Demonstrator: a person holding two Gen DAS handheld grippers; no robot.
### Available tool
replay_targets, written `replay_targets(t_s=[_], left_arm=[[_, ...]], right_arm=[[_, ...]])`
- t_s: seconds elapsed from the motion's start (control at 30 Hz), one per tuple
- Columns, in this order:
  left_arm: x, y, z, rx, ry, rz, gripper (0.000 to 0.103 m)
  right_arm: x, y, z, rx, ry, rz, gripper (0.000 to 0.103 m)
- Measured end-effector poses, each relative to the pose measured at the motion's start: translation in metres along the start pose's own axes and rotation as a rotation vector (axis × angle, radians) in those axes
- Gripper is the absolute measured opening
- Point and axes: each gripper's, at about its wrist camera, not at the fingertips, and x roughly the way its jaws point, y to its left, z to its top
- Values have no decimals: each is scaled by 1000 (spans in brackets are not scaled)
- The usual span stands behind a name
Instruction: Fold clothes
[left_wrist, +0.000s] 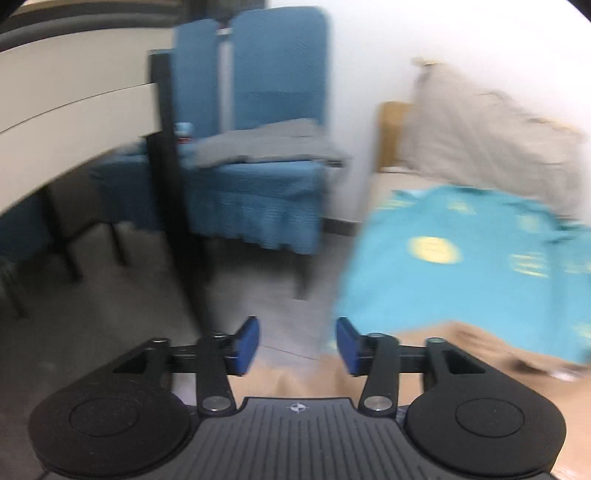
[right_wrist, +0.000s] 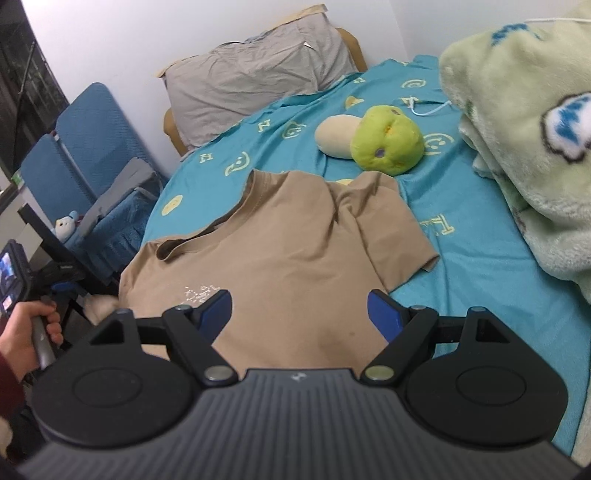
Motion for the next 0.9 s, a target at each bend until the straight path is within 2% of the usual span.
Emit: replay_targets(t_s=[0.1, 0.23, 0.37, 0.43, 0.57, 0.7, 0.8, 0.9], left_arm=[[-62, -17, -29, 62, -27, -65, 82], [-151, -39, -78, 121, -50, -145, 89], [-227, -51, -125, 147, -54, -175, 96], [-242, -51, -140, 135, -57, -196, 101], [-265, -49, -169, 103, -60, -243, 102], [-287, -48, -198, 71, -62, -290, 102], [-286, -51, -199, 105, -35, -227, 102], [-302, -62, -189, 113, -1, -172, 102]], right_arm=[[-4, 6, -4, -41, -7, 6, 82], [-13, 10, -10, -72, -12, 17, 82], [-27, 5, -11, -47, -28, 61, 82], [-34, -1, -11, -3, -32, 94, 82], [-43, -16, -12, 104, -23, 138, 81], [-46, -27, -12, 190, -27, 136, 82], [-41, -31, -12, 228, -12, 123, 82], [-38, -32, -12, 217, -13, 81, 82]])
